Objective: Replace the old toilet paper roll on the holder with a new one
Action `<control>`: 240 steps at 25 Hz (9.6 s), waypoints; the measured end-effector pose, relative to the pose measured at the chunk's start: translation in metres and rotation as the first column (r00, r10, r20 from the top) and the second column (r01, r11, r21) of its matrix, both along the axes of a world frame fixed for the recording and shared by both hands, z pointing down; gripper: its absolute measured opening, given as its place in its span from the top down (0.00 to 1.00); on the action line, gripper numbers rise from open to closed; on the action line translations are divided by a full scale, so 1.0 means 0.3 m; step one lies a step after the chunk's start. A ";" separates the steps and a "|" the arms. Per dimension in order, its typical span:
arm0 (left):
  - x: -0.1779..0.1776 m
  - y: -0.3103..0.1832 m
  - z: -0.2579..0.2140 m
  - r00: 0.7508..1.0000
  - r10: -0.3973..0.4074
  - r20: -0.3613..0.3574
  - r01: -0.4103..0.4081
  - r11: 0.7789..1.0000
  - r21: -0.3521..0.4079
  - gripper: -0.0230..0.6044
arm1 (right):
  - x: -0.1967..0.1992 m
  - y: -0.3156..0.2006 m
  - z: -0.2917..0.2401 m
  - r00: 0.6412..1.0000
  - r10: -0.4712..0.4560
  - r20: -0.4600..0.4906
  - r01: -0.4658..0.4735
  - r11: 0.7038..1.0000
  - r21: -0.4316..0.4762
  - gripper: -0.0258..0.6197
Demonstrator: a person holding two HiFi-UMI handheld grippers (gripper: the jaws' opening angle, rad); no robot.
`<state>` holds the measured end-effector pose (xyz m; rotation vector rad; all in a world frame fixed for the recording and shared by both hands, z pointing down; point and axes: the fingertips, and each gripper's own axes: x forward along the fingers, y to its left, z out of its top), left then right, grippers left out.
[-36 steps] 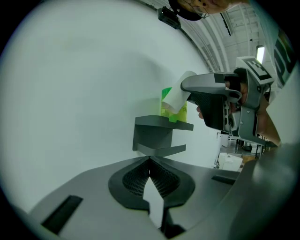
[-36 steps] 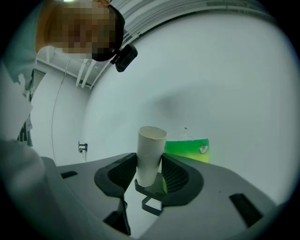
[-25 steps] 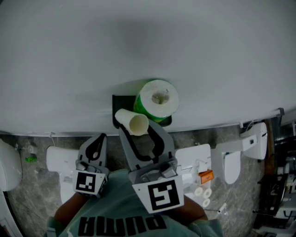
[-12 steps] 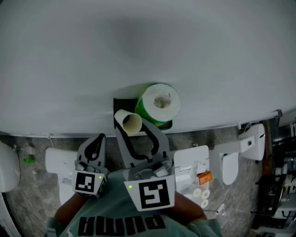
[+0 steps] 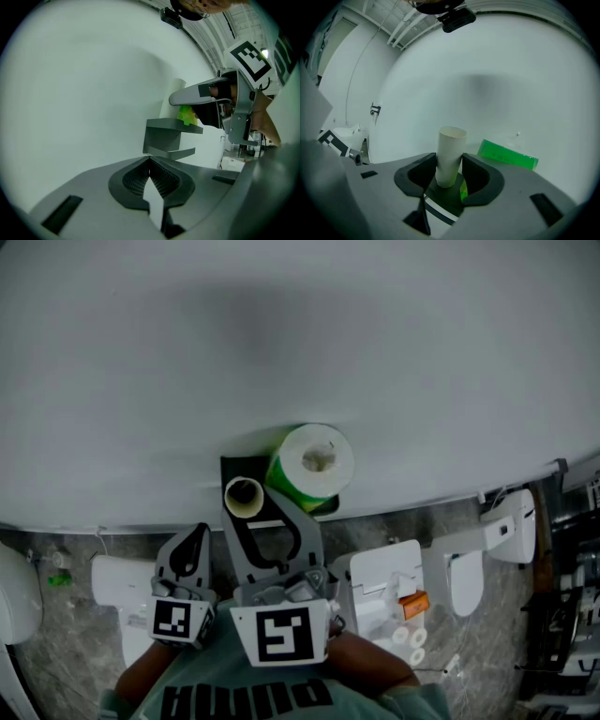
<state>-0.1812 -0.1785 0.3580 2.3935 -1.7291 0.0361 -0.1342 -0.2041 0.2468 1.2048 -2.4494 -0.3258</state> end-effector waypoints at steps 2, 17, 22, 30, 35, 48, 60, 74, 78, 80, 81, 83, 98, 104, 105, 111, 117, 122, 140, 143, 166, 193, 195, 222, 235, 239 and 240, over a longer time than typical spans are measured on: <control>0.002 -0.003 -0.002 1.000 -0.006 -0.010 0.006 1.000 -0.002 0.96 | -0.006 -0.004 0.000 1.000 0.003 -0.004 -0.003 1.000 0.005 0.69; 0.031 0.003 0.015 0.999 0.030 0.037 -0.030 0.999 -0.017 0.96 | 0.014 0.019 -0.020 0.999 0.009 0.044 -0.009 1.000 -0.002 0.69; 0.063 -0.009 0.006 0.999 0.031 0.032 -0.030 0.999 -0.031 0.96 | 0.059 0.040 -0.029 0.996 0.010 0.088 -0.009 1.000 -0.009 0.69; 0.120 -0.009 0.017 0.997 0.064 0.051 -0.062 0.997 -0.050 0.96 | 0.162 0.078 -0.010 0.983 0.052 0.178 -0.042 0.997 -0.059 0.69; 0.173 -0.001 0.020 0.994 0.091 0.060 -0.087 0.994 -0.061 0.96 | 0.221 0.074 -0.022 0.960 0.080 0.270 -0.064 0.996 -0.067 0.69; 0.261 0.003 0.006 0.992 0.079 0.099 -0.074 0.996 -0.054 0.96 | 0.318 0.005 -0.022 0.949 0.031 0.314 -0.005 0.997 -0.083 0.47; 0.230 0.004 -0.010 0.992 -0.016 0.122 0.022 0.998 -0.054 0.96 | 0.295 -0.089 -0.062 0.950 -0.088 0.299 0.108 0.993 -0.051 0.37; 0.163 -0.009 -0.007 0.988 -0.095 0.122 0.102 0.993 -0.059 0.96 | 0.250 -0.160 -0.078 0.946 -0.134 0.296 0.152 0.987 -0.041 0.33; 0.160 -0.018 -0.008 0.988 -0.094 0.121 0.101 0.993 -0.059 0.96 | 0.243 -0.167 -0.077 0.949 -0.138 0.283 0.156 0.987 -0.042 0.33; 0.156 -0.023 -0.006 0.988 -0.093 0.119 0.101 0.993 -0.062 0.96 | 0.236 -0.171 -0.076 0.949 -0.139 0.282 0.157 0.987 -0.041 0.32; 0.153 -0.023 -0.005 0.988 -0.093 0.119 0.101 0.993 -0.063 0.96 | 0.233 -0.172 -0.077 0.949 -0.140 0.281 0.158 0.987 -0.040 0.32; 0.149 -0.023 -0.006 0.989 -0.093 0.119 0.100 0.993 -0.062 0.96 | 0.229 -0.170 -0.082 0.948 -0.143 0.283 0.158 0.987 -0.033 0.32; 0.153 -0.013 -0.006 0.993 -0.068 0.093 0.074 0.996 -0.052 0.96 | 0.244 -0.157 -0.149 0.910 -0.107 0.401 0.110 0.994 0.017 0.32; 0.180 -0.012 0.006 0.996 -0.038 0.086 0.043 0.997 -0.058 0.96 | 0.287 -0.138 -0.193 0.879 -0.083 0.470 0.084 0.996 0.018 0.33; 0.187 -0.012 0.006 0.996 -0.032 0.084 0.037 0.998 -0.057 0.96 | 0.295 -0.135 -0.196 0.878 -0.079 0.472 0.080 0.997 0.018 0.33; 0.239 -0.022 0.009 0.997 0.018 0.076 -0.013 0.998 -0.057 0.96 | 0.356 -0.122 -0.207 0.875 -0.038 0.483 0.033 0.999 0.017 0.33; 0.301 -0.034 0.014 0.995 0.073 0.067 -0.069 0.996 -0.060 0.96 | 0.445 -0.116 -0.205 0.869 0.023 0.495 -0.029 1.000 0.005 0.33; 0.356 -0.049 0.012 0.991 0.115 0.072 -0.111 0.992 -0.058 0.96 | 0.525 -0.117 -0.198 0.857 0.070 0.510 -0.075 0.997 -0.011 0.33; 0.465 -0.017 0.055 0.962 0.212 0.174 -0.187 0.971 -0.150 0.96 | 0.722 -0.080 -0.072 0.841 0.179 0.510 -0.149 0.984 -0.099 0.33; 0.477 -0.014 0.055 0.959 0.217 0.181 -0.190 0.970 -0.154 0.96 | 0.741 -0.079 -0.050 0.831 0.194 0.521 -0.158 0.981 -0.114 0.33; 0.439 -0.033 0.085 0.966 0.187 0.181 -0.166 0.978 -0.127 0.96 | 0.765 -0.162 0.196 0.646 0.320 0.693 -0.094 0.934 -0.344 0.33; 0.316 -0.014 0.069 0.975 0.116 0.187 -0.093 0.988 -0.127 0.96 | 0.721 -0.228 0.389 0.159 0.548 0.821 0.191 0.799 -0.570 0.33; 0.301 -0.012 0.069 0.977 0.105 0.186 -0.085 0.990 -0.113 0.96 | 0.715 -0.233 0.397 0.117 0.557 0.823 0.213 0.795 -0.568 0.33; 0.178 0.025 0.075 0.978 0.093 0.188 -0.071 0.990 -0.118 0.96 | 0.551 -0.194 0.437 -0.108 0.591 0.800 0.350 0.775 -0.526 0.33; 0.128 0.039 0.088 0.979 0.121 0.165 -0.103 0.988 -0.112 0.96 | 0.449 -0.140 0.443 -0.136 0.587 0.798 0.350 0.782 -0.515 0.33; 0.110 0.046 0.091 0.979 0.131 0.159 -0.113 0.987 -0.114 0.96 | 0.421 -0.129 0.441 -0.144 0.585 0.798 0.342 0.786 -0.515 0.33; 0.105 0.050 0.094 0.979 0.133 0.158 -0.115 0.986 -0.116 0.96 | 0.415 -0.125 0.442 -0.147 0.586 0.797 0.341 0.786 -0.516 0.33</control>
